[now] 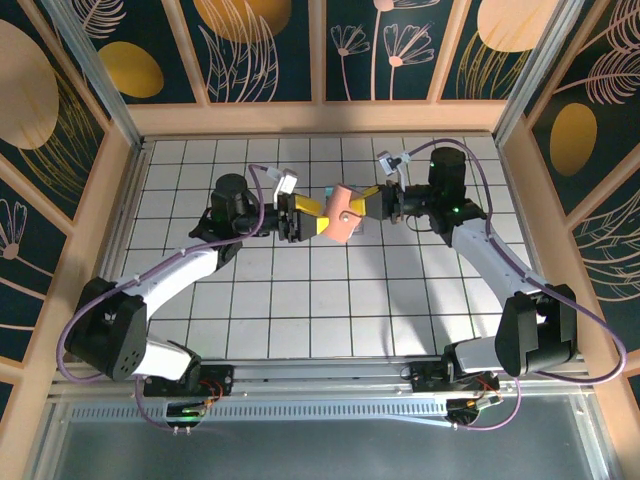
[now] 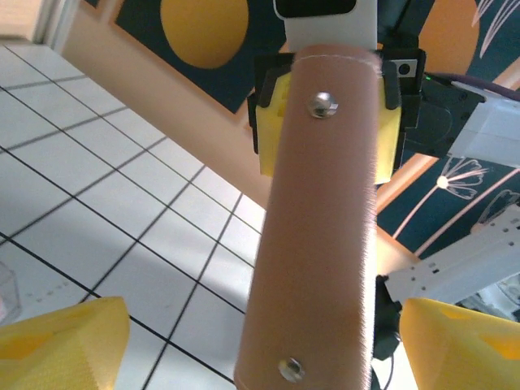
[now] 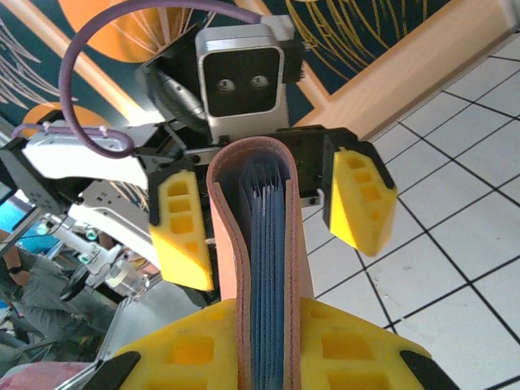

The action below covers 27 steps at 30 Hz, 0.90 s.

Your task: Take the credit cards out of the card holder

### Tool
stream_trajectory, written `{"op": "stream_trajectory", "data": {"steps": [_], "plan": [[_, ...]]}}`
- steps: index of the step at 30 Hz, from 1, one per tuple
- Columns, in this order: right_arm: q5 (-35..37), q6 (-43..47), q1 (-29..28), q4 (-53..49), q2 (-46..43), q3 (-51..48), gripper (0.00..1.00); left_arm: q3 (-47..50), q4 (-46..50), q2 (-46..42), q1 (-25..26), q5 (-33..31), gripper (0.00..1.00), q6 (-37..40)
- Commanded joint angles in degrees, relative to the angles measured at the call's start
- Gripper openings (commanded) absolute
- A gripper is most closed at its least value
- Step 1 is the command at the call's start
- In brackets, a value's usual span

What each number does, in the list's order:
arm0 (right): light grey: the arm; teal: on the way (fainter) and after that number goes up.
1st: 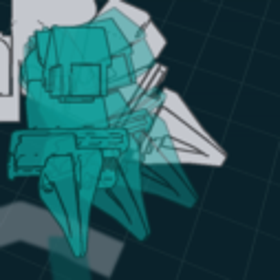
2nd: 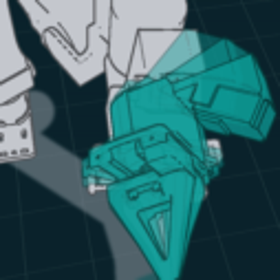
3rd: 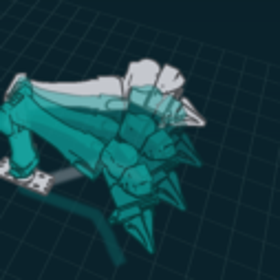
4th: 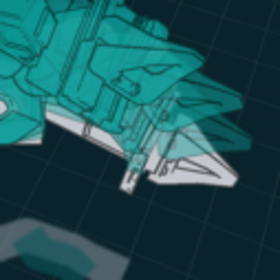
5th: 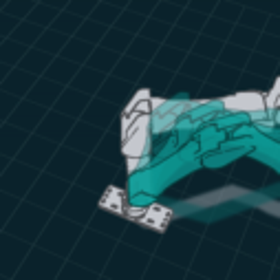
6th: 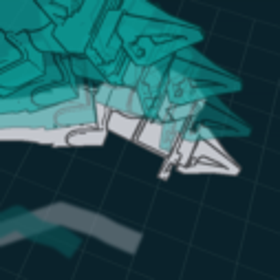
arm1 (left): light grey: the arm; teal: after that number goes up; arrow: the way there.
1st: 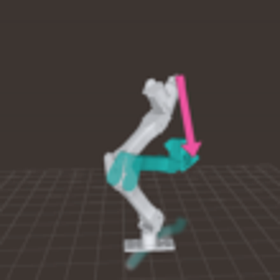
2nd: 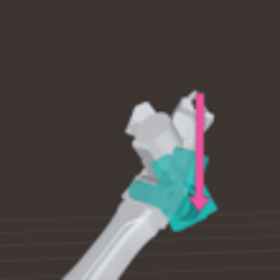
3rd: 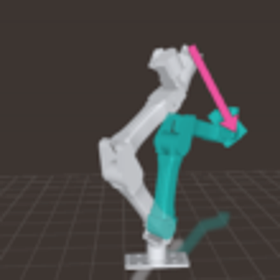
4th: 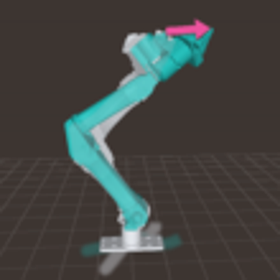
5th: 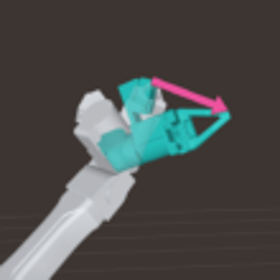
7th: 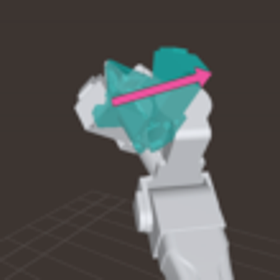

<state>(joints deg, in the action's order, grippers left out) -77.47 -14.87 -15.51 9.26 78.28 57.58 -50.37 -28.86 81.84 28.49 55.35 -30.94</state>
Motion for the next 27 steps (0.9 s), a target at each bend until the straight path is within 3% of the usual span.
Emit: {"op": "stream_trajectory", "data": {"steps": [1,6,11,17,20,21,25,27], "plan": [[-3.4,1.0,-0.7,2.6,0.5,1.9,0.00,-1.8,-3.9,1.1,0.7,3.6,0.78,-0.5],[-3.9,1.8,-0.7,2.3,0.4,1.8,0.00,-1.3,-3.8,0.7,1.0,4.1,0.63,-0.2],[-3.5,1.5,-1.3,3.0,0.9,2.0,0.00,-1.1,-4.0,0.8,1.5,4.2,0.58,-0.2],[-1.6,1.9,-1.4,2.3,1.1,2.6,0.10,-1.0,-5.0,1.3,2.1,3.9,0.33,-1.2],[0.8,1.9,-1.4,2.0,0.3,2.2,0.22,-0.7,-5.4,0.8,2.3,2.5,0.20,-1.4],[2.2,1.9,-1.4,1.7,0.1,2.1,0.31,-0.4,-5.6,0.5,2.4,1.6,0.17,-1.6],[8.1,0.5,-1.4,1.2,-1.0,1.3,0.55,0.9,-6.7,-1.2,2.4,-3.0,0.09,-1.9],[12.2,-1.7,-1.5,2.0,-1.7,0.5,0.59,2.3,-9.4,-2.2,2.5,-5.6,0.09,-3.2]]}}
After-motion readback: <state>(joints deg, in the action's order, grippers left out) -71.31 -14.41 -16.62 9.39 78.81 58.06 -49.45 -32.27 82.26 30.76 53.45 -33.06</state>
